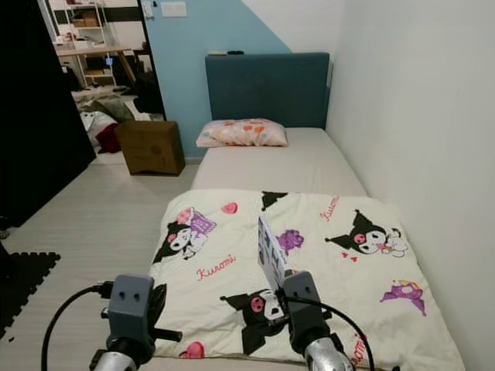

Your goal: Clean up the room

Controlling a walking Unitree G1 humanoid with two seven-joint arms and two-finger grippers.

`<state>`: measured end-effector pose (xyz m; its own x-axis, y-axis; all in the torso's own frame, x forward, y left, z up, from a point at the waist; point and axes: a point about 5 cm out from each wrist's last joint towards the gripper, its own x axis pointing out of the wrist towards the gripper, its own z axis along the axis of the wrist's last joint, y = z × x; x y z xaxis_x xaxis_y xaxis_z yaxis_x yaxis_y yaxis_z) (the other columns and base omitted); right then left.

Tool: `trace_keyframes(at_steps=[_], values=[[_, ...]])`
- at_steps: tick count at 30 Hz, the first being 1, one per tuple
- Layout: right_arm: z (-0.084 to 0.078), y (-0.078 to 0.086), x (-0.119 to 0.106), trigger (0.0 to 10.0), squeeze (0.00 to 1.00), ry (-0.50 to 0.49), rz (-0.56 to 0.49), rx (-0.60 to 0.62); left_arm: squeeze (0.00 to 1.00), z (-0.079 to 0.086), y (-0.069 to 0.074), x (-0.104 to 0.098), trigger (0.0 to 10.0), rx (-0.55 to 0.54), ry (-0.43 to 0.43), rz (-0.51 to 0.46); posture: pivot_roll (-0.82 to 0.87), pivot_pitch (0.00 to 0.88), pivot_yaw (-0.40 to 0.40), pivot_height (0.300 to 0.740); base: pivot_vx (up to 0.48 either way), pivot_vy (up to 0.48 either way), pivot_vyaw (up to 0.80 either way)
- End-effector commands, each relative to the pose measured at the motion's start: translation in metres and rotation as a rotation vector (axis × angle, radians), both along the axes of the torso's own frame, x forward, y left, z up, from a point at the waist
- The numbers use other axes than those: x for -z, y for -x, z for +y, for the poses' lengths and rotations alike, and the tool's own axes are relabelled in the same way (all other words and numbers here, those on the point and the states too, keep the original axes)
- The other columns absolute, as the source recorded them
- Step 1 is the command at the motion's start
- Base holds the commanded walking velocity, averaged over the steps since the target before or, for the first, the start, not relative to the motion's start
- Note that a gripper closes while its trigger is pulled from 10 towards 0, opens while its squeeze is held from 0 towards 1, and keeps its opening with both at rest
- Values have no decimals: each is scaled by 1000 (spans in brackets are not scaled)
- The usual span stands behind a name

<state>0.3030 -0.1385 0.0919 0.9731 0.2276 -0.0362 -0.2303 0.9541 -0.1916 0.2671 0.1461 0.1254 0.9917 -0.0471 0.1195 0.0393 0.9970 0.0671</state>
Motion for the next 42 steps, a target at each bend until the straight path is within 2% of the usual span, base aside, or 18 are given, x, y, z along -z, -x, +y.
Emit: trace_keyframes(at_steps=[1, 4, 7, 9, 18, 25, 35, 42], values=[[-1, 0, -2, 10000, 0, -13, -17, 16, 0, 2, 2, 6, 10000, 4, -20, 26, -56, 104, 28, 740, 0, 0, 0], [-3, 0, 0, 10000, 0, -10, -3, 34, 0, 2, 2, 8, 10000, 1, -33, 36, -55, 103, 29, 740, 0, 0, 0], [-9, 0, 5, 10000, 0, 13, 10, 77, 0, 7, 7, 25, 10000, -17, -28, 103, -58, 103, 30, 740, 0, 0, 0], [-14, 0, 8, 10000, 0, 22, 19, 109, 0, 8, 10, 28, 10000, -20, -31, 115, -57, 102, 29, 740, 0, 0, 0], [-15, 3, 14, 10000, 0, 11, 49, 120, 0, 12, 8, 30, 10000, -64, -38, 140, -55, 106, 26, 740, 0, 0, 0], [-13, 4, 15, 10000, 0, 5, 54, 116, 0, 9, 9, 31, 10000, -36, -63, 140, -55, 109, 27, 740, 0, 0, 0], [-11, 4, 18, 10000, 0, -10, 71, 109, 0, 6, 11, 31, 10000, -23, -41, 137, -49, 105, 22, 740, 0, 0, 0], [-10, 4, 18, 10000, 0, -16, 73, 106, 0, 5, 11, 28, 10000, -23, -32, 132, -45, 103, 21, 740, 0, 334, 0]])
